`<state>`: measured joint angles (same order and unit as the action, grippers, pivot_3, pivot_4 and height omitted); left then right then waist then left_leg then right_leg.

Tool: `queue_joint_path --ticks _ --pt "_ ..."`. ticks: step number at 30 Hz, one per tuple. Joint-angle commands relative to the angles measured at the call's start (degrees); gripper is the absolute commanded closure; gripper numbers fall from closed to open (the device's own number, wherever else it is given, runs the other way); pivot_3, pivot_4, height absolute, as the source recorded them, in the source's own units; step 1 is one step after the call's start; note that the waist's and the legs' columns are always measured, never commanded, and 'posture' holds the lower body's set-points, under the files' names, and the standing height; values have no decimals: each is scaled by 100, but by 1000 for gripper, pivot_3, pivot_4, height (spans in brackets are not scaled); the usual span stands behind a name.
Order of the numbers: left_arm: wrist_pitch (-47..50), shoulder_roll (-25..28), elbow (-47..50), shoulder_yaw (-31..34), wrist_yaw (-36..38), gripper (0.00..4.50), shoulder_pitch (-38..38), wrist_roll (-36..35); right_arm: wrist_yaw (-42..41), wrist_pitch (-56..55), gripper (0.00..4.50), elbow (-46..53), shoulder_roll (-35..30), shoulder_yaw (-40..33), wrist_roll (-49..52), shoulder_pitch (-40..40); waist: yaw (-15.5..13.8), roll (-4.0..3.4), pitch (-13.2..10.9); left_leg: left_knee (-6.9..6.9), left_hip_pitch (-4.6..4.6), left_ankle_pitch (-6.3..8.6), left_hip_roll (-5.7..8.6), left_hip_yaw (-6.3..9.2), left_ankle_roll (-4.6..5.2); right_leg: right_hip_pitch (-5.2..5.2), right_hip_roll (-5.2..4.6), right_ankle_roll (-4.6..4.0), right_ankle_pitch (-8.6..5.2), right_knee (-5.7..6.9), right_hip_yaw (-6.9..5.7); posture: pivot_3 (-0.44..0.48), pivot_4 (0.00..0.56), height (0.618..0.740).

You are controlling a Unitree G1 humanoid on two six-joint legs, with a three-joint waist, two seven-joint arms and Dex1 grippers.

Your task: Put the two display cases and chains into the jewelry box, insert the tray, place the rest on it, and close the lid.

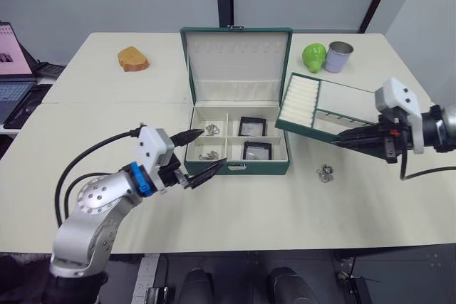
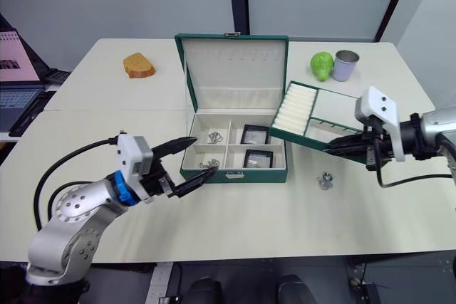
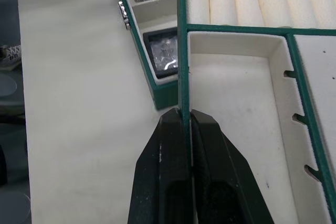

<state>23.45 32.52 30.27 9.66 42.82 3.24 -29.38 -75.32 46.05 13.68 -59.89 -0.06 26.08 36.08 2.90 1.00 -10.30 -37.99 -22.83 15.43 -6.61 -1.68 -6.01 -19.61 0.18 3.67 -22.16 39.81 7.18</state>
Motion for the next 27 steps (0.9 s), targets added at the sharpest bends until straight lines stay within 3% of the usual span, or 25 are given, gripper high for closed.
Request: queue_joint_path --ticks 1,9,19,27 --pt "60 84 571 452 -191 0 -468 -220 207 122 4478 393 232 213 150 342 3 0 0 0 0 0 0 0 0 -2 0 0 0 0 2 0 150 740" --pt "123 -2 1237 928 -610 0 -1364 -517 710 263 4478 429 1319 1178 -37 1094 10 3 -2 3 0 0 -1 1 0 -6 -1 0 0 2 1 0 150 740" --pt "-112 -85 1782 1115 -761 0 -2263 -656 1031 173 4478 -36 2115 2172 -640 1687 37 4 -2 7 2 0 -1 0 0 -13 -3 -1 0 5 1 0 150 740" --pt "-444 -156 1674 1137 -772 0 -2490 -557 1091 -3 4478 -326 2549 2618 -1075 2006 33 4 -2 9 -2 0 -1 -1 0 -23 -1 -2 0 6 2 0 150 740"
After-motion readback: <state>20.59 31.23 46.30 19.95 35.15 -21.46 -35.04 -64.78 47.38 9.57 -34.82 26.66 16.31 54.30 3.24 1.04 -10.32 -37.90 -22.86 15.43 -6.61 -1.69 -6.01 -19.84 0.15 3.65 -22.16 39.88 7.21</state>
